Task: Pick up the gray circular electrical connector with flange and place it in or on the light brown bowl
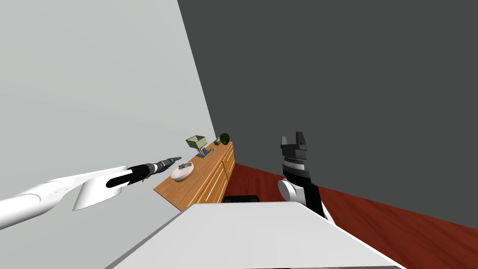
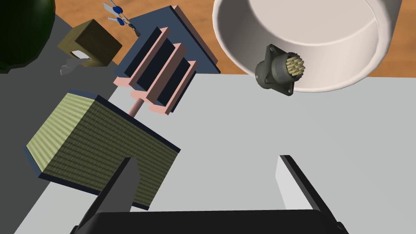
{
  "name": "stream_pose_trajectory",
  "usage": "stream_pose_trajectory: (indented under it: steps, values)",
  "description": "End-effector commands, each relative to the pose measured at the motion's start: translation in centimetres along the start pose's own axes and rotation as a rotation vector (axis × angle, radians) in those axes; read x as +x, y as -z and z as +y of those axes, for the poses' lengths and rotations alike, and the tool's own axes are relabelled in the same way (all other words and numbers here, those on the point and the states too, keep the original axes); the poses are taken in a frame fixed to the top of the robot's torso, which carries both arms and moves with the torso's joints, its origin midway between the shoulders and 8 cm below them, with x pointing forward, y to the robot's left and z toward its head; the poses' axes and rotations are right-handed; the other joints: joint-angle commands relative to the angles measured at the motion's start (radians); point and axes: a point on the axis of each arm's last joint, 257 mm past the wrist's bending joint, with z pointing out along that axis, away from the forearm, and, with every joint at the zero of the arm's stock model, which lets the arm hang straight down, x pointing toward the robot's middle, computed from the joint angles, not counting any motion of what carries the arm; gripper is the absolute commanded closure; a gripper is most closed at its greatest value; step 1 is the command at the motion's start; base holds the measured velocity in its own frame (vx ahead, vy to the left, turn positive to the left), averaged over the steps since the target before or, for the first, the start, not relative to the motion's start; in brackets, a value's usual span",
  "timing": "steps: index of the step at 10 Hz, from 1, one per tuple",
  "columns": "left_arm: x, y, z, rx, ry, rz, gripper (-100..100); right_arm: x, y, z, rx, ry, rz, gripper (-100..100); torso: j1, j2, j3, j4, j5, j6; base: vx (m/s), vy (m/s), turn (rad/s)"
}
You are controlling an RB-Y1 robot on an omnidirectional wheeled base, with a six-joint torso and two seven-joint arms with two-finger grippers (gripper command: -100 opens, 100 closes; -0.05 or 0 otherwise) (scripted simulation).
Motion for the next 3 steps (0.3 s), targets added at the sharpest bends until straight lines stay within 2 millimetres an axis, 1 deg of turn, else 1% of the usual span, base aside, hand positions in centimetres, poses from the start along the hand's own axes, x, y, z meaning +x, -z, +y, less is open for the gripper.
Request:
stream_pose_trajectory:
  steps: [1, 3]
  values:
    - [0.0, 0.0, 0.0, 0.0, 0.0, 0.0, 0, 0.0, 0.0, 0.0, 0.0, 0.0, 0.0, 0, 0.0, 0.0, 0.0, 0.0, 0.0, 0.0, 0.0, 0.0, 0.0]
    - [0.0, 0.0, 0.0, 0.0, 0.0, 0.0, 0, 0.0, 0.0, 0.0, 0.0, 0.0, 0.0, 0, 0.0, 0.0, 0.0, 0.0, 0.0, 0.0, 0.0, 0.0, 0.0]
